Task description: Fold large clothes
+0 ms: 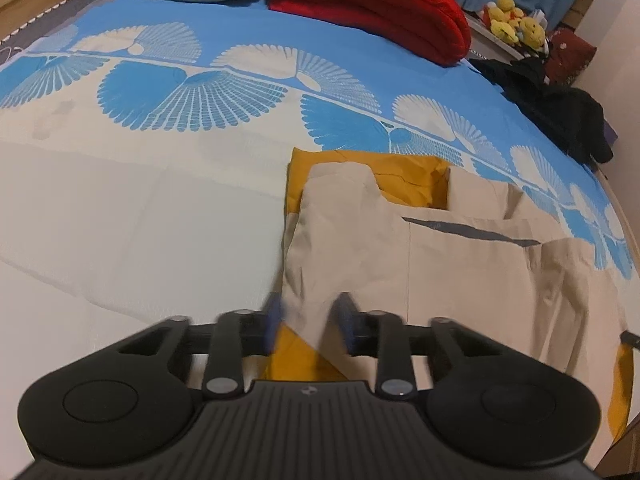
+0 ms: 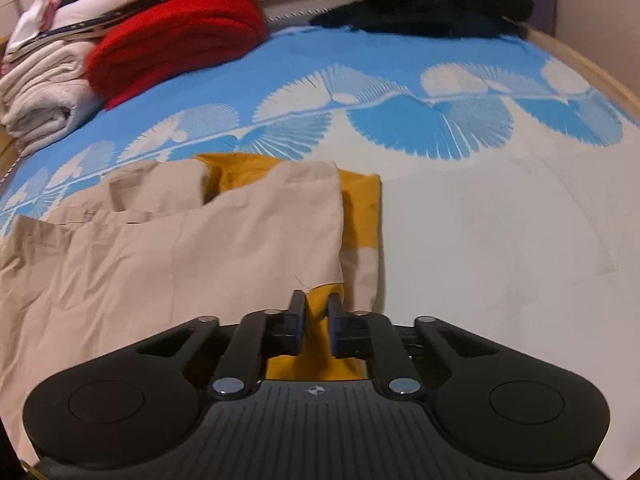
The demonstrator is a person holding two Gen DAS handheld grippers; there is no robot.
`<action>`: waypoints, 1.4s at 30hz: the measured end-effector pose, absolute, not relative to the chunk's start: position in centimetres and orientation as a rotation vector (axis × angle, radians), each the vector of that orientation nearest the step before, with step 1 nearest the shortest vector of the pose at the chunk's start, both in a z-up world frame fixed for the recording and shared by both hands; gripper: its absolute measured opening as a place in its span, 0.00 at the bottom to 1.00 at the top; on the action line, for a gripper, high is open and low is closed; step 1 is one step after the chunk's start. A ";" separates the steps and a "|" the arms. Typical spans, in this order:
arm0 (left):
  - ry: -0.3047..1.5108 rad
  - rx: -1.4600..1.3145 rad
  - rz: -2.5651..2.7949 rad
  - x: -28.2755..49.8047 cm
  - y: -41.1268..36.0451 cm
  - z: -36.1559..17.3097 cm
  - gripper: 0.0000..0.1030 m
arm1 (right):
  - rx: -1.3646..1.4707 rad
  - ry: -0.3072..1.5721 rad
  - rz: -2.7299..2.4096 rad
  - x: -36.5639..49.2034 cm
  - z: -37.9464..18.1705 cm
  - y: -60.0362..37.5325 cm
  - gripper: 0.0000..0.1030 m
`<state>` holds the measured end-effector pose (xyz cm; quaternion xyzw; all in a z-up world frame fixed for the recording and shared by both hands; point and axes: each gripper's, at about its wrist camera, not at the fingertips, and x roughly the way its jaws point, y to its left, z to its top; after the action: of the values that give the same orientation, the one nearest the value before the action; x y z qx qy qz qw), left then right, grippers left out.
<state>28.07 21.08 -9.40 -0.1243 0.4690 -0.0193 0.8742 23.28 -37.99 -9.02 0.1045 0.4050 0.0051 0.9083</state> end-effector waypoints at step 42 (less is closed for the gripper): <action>0.793 -0.179 -0.060 34.0 18.7 -6.6 0.14 | 0.109 0.743 -0.314 30.6 -10.0 -38.0 0.05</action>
<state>34.01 18.72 -6.62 -0.0868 0.3856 -0.0293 0.9181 30.64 -37.96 -9.96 0.0531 0.3613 -0.1528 0.9183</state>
